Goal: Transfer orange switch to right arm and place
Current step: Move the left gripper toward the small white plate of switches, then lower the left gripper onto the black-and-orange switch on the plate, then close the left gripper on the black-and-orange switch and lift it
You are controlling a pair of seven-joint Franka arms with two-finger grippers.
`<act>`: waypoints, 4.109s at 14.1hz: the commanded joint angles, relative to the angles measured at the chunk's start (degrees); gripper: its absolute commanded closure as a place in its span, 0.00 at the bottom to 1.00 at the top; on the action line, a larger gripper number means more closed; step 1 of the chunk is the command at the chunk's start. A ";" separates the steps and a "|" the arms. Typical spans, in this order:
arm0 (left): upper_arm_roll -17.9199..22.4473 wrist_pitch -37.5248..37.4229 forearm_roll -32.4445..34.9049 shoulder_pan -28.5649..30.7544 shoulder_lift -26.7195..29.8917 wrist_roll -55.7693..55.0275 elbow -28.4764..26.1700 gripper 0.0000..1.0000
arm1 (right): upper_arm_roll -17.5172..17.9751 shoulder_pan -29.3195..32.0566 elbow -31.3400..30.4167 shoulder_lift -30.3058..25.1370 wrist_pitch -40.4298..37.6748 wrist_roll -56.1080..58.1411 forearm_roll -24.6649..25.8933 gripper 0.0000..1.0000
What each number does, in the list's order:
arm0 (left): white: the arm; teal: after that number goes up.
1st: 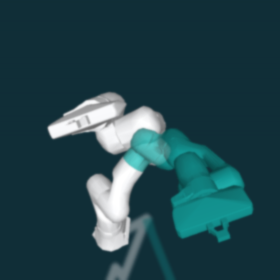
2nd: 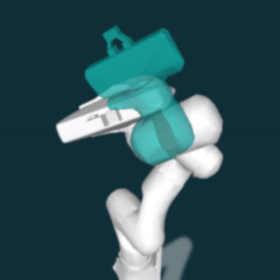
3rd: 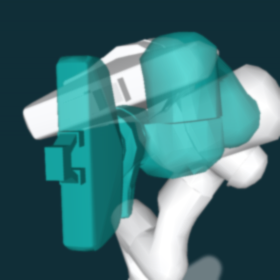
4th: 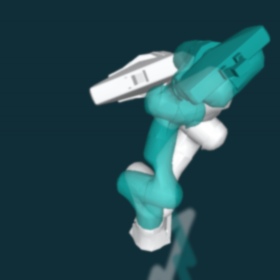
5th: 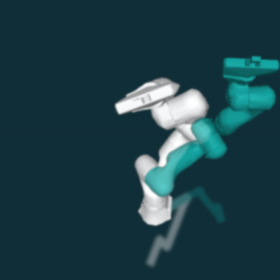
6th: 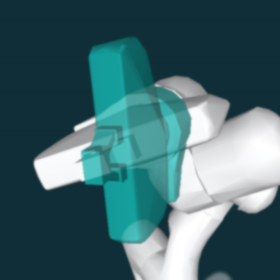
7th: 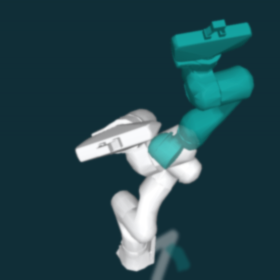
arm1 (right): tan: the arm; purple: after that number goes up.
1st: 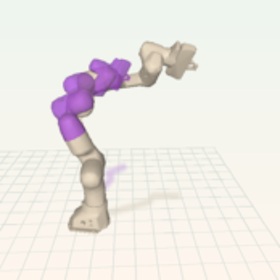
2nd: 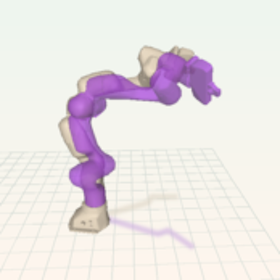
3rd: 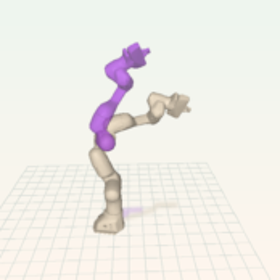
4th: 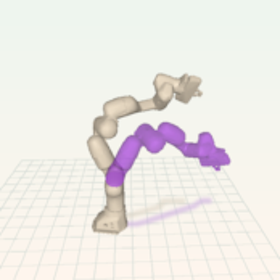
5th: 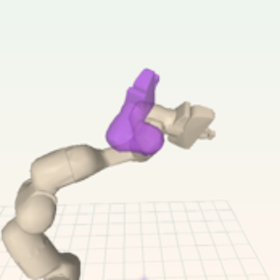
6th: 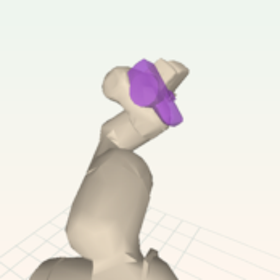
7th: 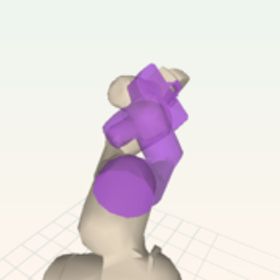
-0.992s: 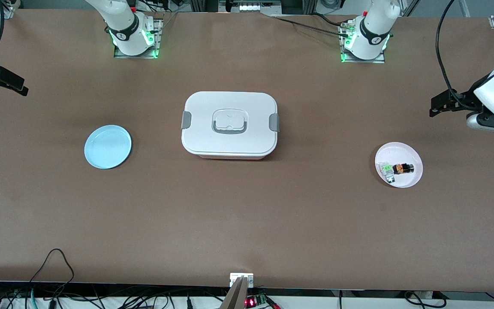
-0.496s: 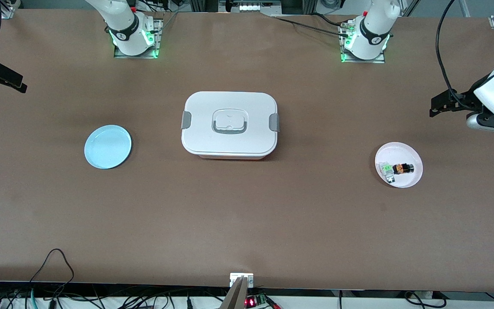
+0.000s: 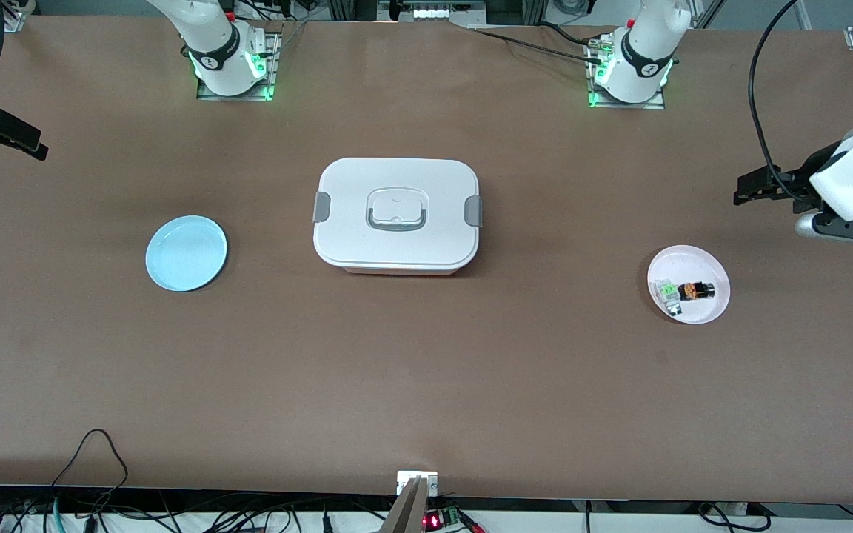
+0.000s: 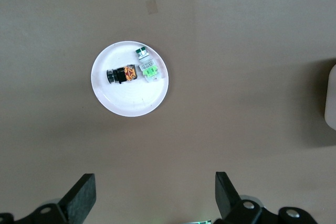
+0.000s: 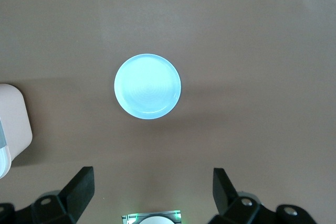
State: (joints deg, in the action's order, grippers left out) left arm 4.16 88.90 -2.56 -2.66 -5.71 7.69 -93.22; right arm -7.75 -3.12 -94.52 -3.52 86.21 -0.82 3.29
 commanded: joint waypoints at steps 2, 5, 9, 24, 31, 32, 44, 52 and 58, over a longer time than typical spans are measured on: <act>0.14 -1.97 -1.04 0.46 -0.27 -0.66 0.93 0.00 | -0.07 -0.22 0.92 -0.08 -1.22 0.38 -0.65 0.00; -0.12 -1.36 0.35 0.91 0.25 -0.75 -0.82 0.00 | -0.25 -0.22 0.92 -0.08 -1.22 0.55 -0.74 0.00; -0.21 12.30 4.58 2.66 0.08 1.09 -9.24 0.00 | -0.16 -0.22 0.92 0.01 -1.22 0.46 -0.74 0.00; -0.38 53.99 4.32 7.93 -18.54 3.21 -23.59 0.00 | -0.16 -0.22 1.71 0.36 -1.75 -0.24 -0.56 0.00; -0.82 55.95 0.54 8.20 -20.75 -2.60 -23.77 0.00 | -0.07 -0.39 1.71 0.36 -0.70 -0.41 -0.74 0.00; -0.82 55.94 0.45 8.20 -20.84 -2.51 -23.77 0.00 | -0.16 -0.31 1.71 0.36 -0.69 -0.41 -0.82 0.00; -2.49 56.56 -2.45 8.46 -21.89 -1.98 -25.26 0.00 | -0.25 -0.22 1.36 2.38 -1.05 0.29 -1.44 0.00; -2.32 57.44 -2.18 8.64 -22.42 1.35 -25.00 0.00 | -0.34 -0.04 1.44 2.47 -0.78 -0.50 -1.53 0.00; -2.32 57.79 -1.92 9.52 -22.77 2.15 -24.65 0.00 | -0.25 -0.22 1.53 2.47 -0.69 -0.50 -1.70 0.00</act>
State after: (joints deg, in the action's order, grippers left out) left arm 2.08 146.16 -3.83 6.26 -27.77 7.99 -118.56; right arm -7.87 -3.15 -93.84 -1.20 86.05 -0.92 2.45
